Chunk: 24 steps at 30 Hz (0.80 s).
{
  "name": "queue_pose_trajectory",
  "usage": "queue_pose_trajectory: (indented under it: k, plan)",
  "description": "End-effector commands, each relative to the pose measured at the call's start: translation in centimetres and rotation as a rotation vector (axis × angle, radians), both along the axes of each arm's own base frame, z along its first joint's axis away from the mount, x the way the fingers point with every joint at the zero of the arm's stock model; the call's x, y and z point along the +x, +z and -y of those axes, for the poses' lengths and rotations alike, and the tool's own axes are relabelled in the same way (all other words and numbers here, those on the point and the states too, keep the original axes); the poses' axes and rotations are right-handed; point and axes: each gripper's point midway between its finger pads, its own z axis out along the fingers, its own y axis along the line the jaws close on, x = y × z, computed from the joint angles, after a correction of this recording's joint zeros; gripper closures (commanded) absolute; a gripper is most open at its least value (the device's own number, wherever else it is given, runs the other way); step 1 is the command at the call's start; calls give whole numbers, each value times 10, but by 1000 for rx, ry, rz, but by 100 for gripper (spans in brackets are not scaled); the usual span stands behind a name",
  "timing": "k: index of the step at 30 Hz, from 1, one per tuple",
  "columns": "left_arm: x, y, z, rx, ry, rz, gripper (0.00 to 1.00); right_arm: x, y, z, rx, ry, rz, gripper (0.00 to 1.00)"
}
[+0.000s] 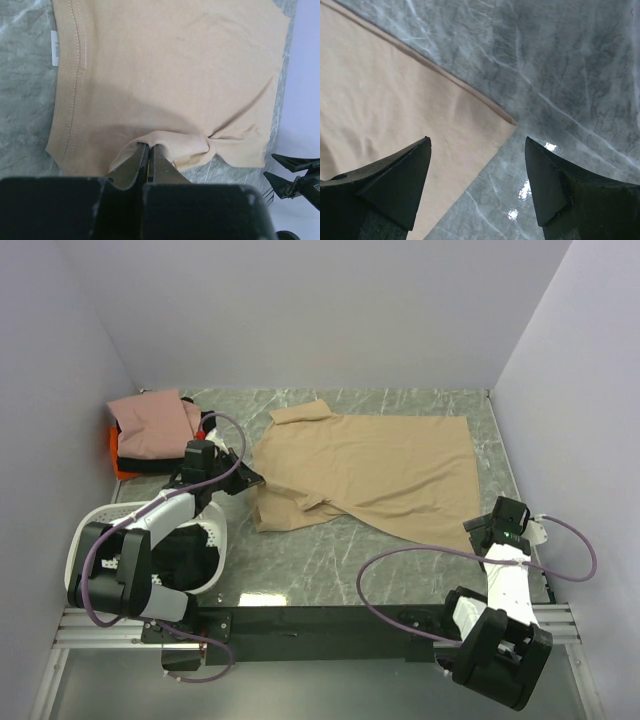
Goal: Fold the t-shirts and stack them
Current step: Fold the tshirt
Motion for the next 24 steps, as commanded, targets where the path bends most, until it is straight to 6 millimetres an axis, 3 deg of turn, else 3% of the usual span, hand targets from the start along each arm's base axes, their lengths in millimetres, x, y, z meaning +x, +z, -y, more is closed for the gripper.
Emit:
queue_pose_trajectory:
  k: [1, 7, 13, 16, 19, 20, 24]
  plan:
    - [3, 20, 3, 1, -12, 75, 99, 3, -4, 9, -27, -55, 6, 18]
    - [2, 22, 3, 3, -13, 82, 99, 7, -13, 8, 2, -51, -19, 18]
    - [2, 24, 3, 4, -14, 86, 99, 8, 0, 19, -50, -99, 2, 23]
    - [2, 24, 4, 4, -15, 86, 99, 8, 1, 21, -60, -104, 6, 34]
    - [2, 24, 3, 4, -14, 88, 99, 10, 2, 23, -67, -102, 10, 55]
    - [2, 24, 3, 5, -15, 88, 99, 10, 1, 23, -68, -96, 6, 67]
    - [2, 25, 4, 3, -16, 93, 99, 13, 3, 21, -63, -69, 15, 79]
